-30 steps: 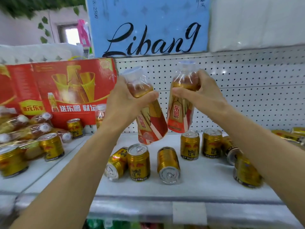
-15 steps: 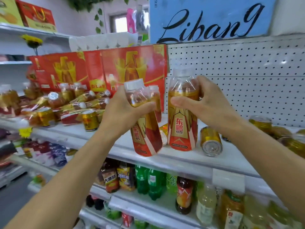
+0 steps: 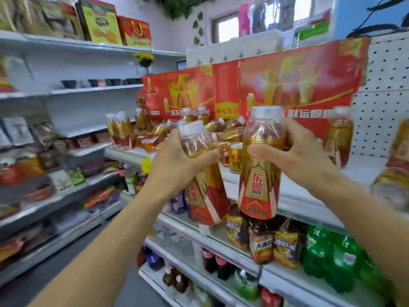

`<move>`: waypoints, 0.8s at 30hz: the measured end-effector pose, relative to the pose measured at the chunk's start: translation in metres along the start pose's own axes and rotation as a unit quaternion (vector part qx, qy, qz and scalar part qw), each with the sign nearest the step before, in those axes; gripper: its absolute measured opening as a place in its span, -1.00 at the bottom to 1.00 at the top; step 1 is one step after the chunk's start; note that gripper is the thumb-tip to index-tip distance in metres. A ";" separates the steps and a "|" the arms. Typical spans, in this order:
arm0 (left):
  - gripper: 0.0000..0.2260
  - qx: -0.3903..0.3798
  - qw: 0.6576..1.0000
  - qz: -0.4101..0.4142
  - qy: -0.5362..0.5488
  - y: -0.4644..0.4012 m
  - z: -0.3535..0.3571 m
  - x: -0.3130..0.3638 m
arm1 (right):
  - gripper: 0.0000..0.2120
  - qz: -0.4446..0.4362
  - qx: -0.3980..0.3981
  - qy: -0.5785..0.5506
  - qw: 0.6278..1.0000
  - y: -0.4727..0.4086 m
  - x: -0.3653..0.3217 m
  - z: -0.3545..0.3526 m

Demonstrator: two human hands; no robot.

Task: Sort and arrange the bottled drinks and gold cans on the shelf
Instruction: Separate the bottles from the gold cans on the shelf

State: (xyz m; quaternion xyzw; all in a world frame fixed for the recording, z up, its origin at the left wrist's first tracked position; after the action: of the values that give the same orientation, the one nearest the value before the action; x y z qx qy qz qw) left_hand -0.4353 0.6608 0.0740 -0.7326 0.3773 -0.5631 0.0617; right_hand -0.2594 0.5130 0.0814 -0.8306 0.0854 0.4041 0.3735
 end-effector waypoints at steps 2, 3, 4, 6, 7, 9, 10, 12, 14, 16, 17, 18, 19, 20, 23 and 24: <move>-0.48 0.003 1.000 -0.004 -0.005 -0.010 -0.037 -0.024 | -0.66 -0.002 0.000 -0.004 1.000 -0.013 -0.007 0.039; -0.48 0.005 1.000 -0.009 -0.006 -0.016 -0.054 -0.036 | -0.67 -0.004 -0.001 -0.006 1.000 -0.019 -0.011 0.058; -0.49 0.007 1.000 -0.011 -0.005 -0.022 -0.070 -0.048 | -0.68 -0.006 -0.002 -0.007 1.000 -0.026 -0.014 0.075; -0.48 0.014 1.000 -0.019 -0.001 -0.034 -0.099 -0.071 | -0.69 -0.002 -0.007 -0.008 1.000 -0.040 -0.020 0.108; -0.45 0.018 1.000 -0.024 0.001 -0.041 -0.112 -0.083 | -0.68 -0.001 -0.011 -0.009 1.000 -0.048 -0.023 0.124; -0.40 0.028 0.999 -0.032 0.001 -0.054 -0.137 -0.105 | -0.64 -0.005 -0.020 -0.005 1.000 -0.066 -0.029 0.153; -0.37 0.032 0.999 -0.034 -0.004 -0.062 -0.148 -0.116 | -0.60 -0.008 -0.021 0.003 1.000 -0.075 -0.032 0.167; -0.33 0.042 0.998 -0.036 -0.019 -0.077 -0.168 -0.136 | -0.55 -0.017 -0.019 0.007 1.000 -0.095 -0.036 0.192; -0.35 0.054 0.997 -0.038 -0.028 -0.096 -0.186 -0.158 | -0.59 -0.023 -0.026 -0.005 0.999 -0.115 -0.035 0.215; -0.37 0.065 0.997 -0.043 -0.031 -0.117 -0.200 -0.181 | -0.63 -0.024 -0.036 -0.011 0.999 -0.135 -0.032 0.238; -0.37 0.067 0.996 -0.044 -0.035 -0.129 -0.206 -0.192 | -0.63 -0.028 -0.036 -0.011 0.999 -0.146 -0.031 0.248; -0.38 0.068 0.996 -0.043 -0.041 -0.142 -0.211 -0.201 | -0.62 -0.033 -0.032 -0.009 0.999 -0.157 -0.028 0.258; -0.39 0.070 0.995 -0.041 -0.050 -0.155 -0.215 -0.210 | -0.59 -0.037 -0.029 -0.005 0.999 -0.170 -0.026 0.268; -0.41 0.074 0.995 -0.040 -0.059 -0.169 -0.219 -0.219 | -0.56 -0.040 -0.027 -0.001 0.999 -0.183 -0.025 0.277; -0.48 0.079 0.993 -0.032 -0.078 -0.212 -0.231 -0.245 | -0.52 -0.042 -0.021 0.008 0.999 -0.221 -0.019 0.305; -0.48 0.082 0.993 -0.025 -0.083 -0.225 -0.234 -0.253 | -0.51 -0.042 -0.018 0.010 0.999 -0.234 -0.016 0.314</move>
State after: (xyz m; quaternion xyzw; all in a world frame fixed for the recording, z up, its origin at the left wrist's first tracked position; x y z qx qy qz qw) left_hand -0.5509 1.0559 0.0773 -0.7784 0.3051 -0.5310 0.1383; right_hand -0.3574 0.8921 0.0982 -0.8441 0.0465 0.3810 0.3745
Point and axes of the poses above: each hand's wrist, its own y-axis away from the middle knuckle, its own z-axis out of the palm, x = y × z, the point moved 7 cm from there along -y, towards the middle knuckle, and after that the axes turned 8 degrees about y, right-handed, at the moved point
